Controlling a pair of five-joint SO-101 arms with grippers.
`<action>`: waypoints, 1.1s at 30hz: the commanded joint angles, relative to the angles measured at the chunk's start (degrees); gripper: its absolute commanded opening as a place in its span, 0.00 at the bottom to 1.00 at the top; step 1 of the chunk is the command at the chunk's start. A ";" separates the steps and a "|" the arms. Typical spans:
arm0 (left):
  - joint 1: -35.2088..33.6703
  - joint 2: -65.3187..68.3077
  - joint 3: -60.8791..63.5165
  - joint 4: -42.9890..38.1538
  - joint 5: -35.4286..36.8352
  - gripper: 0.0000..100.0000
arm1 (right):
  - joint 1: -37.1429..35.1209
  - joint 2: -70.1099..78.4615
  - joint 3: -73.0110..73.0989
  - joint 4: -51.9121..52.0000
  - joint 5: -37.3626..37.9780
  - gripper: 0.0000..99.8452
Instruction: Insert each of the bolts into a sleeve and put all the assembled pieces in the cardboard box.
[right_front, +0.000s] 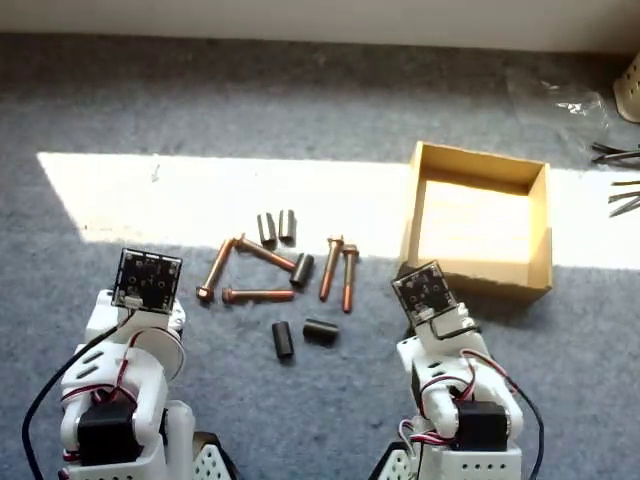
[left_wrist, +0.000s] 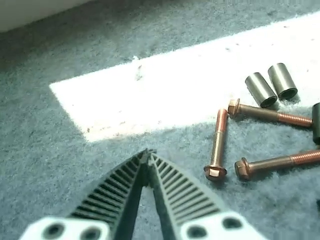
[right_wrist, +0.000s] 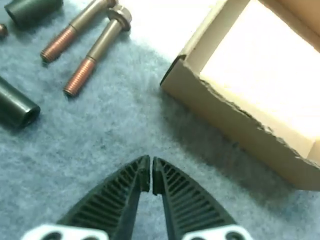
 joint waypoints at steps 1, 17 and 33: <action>-0.57 0.48 -5.23 -1.14 2.99 0.01 | 3.03 0.31 -3.82 0.40 1.41 0.02; 4.97 45.93 -28.26 -6.59 3.16 0.01 | 3.30 33.01 -32.84 1.27 -8.18 0.02; 10.59 65.27 -28.88 -16.26 17.05 0.01 | -14.46 81.54 -49.54 -13.76 -6.51 0.02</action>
